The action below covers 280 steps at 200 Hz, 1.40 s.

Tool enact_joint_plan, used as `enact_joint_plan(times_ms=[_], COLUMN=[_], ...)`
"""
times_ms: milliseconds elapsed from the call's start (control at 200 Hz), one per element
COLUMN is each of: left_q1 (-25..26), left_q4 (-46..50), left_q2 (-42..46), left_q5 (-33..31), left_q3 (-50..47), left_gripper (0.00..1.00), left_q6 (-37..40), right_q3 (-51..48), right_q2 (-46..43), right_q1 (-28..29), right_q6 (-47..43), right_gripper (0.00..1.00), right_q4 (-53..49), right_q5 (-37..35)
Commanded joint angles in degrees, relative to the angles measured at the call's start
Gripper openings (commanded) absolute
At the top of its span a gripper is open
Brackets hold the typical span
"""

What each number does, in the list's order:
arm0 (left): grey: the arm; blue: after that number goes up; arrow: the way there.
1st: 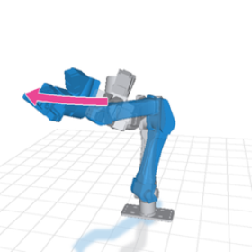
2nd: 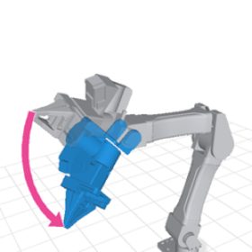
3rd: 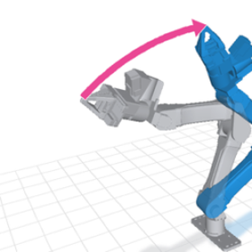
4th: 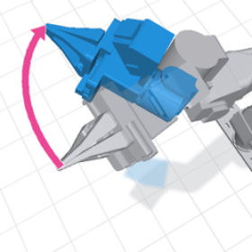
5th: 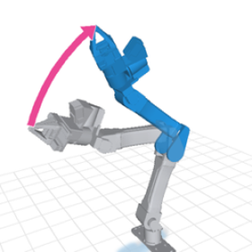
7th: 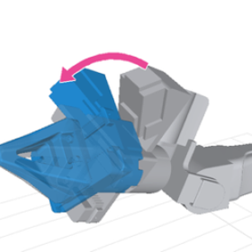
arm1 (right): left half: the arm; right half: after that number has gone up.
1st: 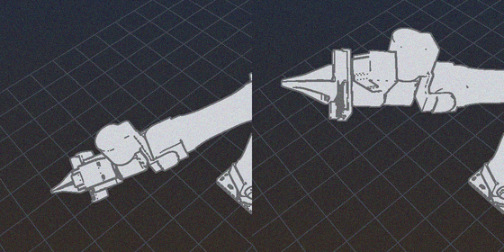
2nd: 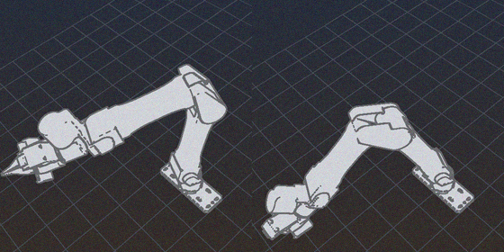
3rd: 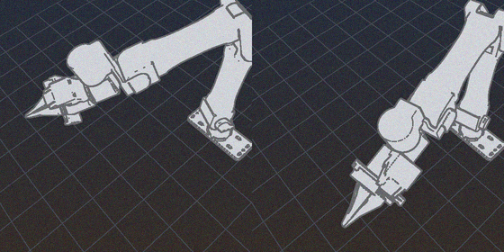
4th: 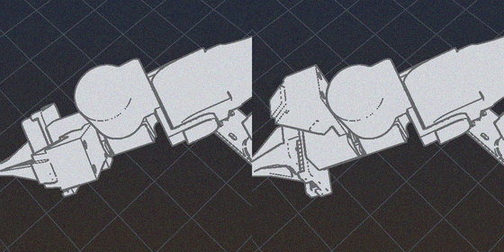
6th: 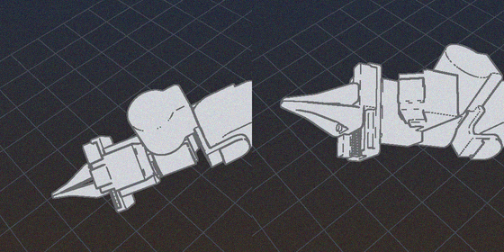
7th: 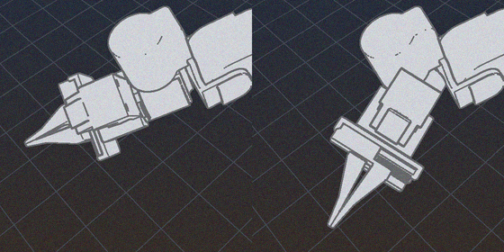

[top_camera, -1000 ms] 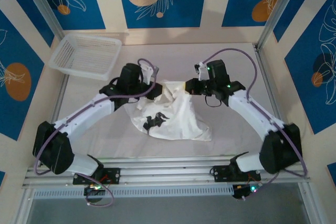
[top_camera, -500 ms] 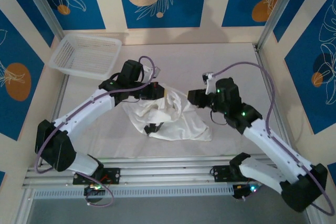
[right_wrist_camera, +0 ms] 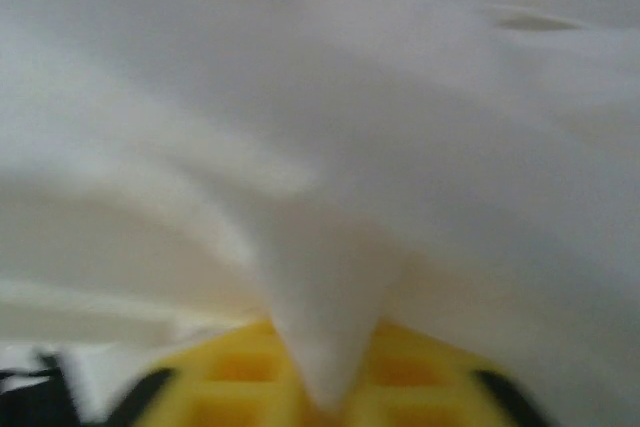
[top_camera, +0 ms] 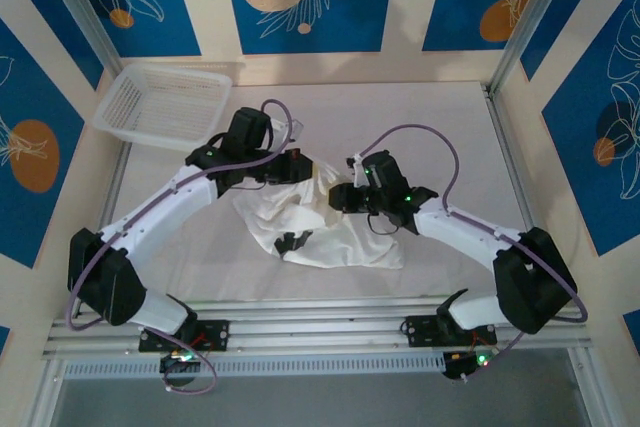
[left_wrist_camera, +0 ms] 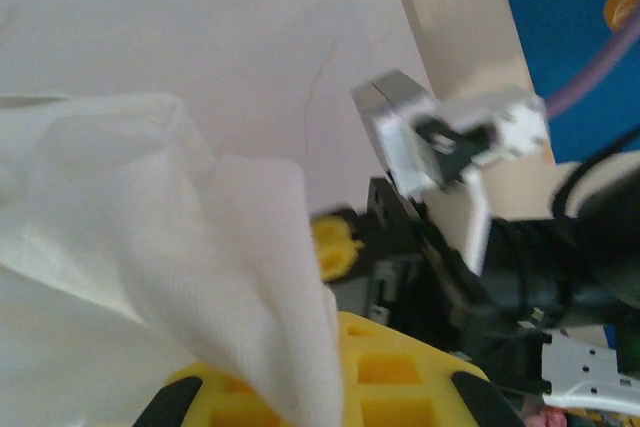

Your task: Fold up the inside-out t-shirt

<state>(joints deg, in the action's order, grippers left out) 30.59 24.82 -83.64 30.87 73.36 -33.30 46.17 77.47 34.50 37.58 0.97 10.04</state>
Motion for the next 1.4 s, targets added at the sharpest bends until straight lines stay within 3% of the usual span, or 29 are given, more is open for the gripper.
enact_joint_plan(times_ms=[0,115,220,265,325,460,585,710,795,880,970,1070,1135,1175,1195,1280,1395], left_q1=[-4.9,-8.9,-10.0,-10.2,-10.2,-8.3,0.8,4.1,5.8,7.3,7.4,7.5,7.6,7.6,7.5,7.2,5.0], left_q4=[-3.4,-6.6,-8.4,-7.2,-2.8,1.4,-1.8,-6.9,-9.6,-9.1,-11.6,-17.3,-20.3,-21.6,-21.8,-22.0,-18.0], left_q2=[-1.7,-4.7,-3.2,-0.9,2.8,13.1,17.5,12.1,6.7,0.7,-4.2,-8.1,-9.6,-10.0,-10.0,-7.6,-2.1], left_q5=[-1.6,-1.5,1.7,0.7,-3.2,-11.2,-15.7,-14.4,-14.4,-20.1,-22.1,-21.6,-24.0,-26.2,-26.6,-24.9,-11.7], left_q3=[0.4,-2.6,-4.3,-5.0,-5.5,-11.2,-15.8,-15.0,-12.7,-9.1,-7.0,-6.1,-5.6,-5.6,-5.4,-5.6,-5.4], left_gripper=[0.00,0.04,0.29,0.40,0.47,0.47,0.36,0.38,0.53,0.69,0.84,0.87,0.82,0.69,0.59,0.00,0.00], left_q6=[1.3,4.2,4.4,5.2,7.2,7.0,7.8,9.9,16.1,22.7,26.4,28.4,28.5,27.9,27.8,26.7,20.9], right_q3=[0.1,-3.0,-3.9,-4.3,-4.7,-4.4,-2.7,-0.9,0.3,1.0,1.4,1.6,2.1,2.2,2.1,0.9,-3.2], right_q2=[-4.6,-8.8,-9.6,-9.4,-9.0,-7.6,-6.3,-5.3,-5.4,-5.7,-6.2,-6.3,-6.3,-6.6,-6.8,-8.3,-9.4], right_q1=[-2.2,-5.1,-7.1,-7.7,-8.6,-9.7,-9.7,-9.3,-8.9,-8.4,-7.8,-6.9,-6.8,-7.0,-7.3,-10.4,-19.0], right_q6=[7.9,14.8,15.9,15.4,15.5,15.4,13.9,12.3,11.2,10.4,9.6,9.0,8.8,8.9,9.0,10.1,11.9], right_gripper=[0.00,0.00,0.00,0.00,0.00,0.00,0.00,0.00,0.00,0.00,0.00,0.00,0.00,0.00,0.00,0.00,0.00], right_q4=[15.6,26.2,28.3,28.1,27.9,26.3,24.5,22.6,20.7,19.1,17.7,16.9,15.5,14.6,14.2,11.5,8.0], right_q5=[17.7,23.7,26.9,28.3,29.1,29.3,31.3,34.9,36.3,36.8,37.3,38.1,38.6,38.4,38.2,35.7,32.4])
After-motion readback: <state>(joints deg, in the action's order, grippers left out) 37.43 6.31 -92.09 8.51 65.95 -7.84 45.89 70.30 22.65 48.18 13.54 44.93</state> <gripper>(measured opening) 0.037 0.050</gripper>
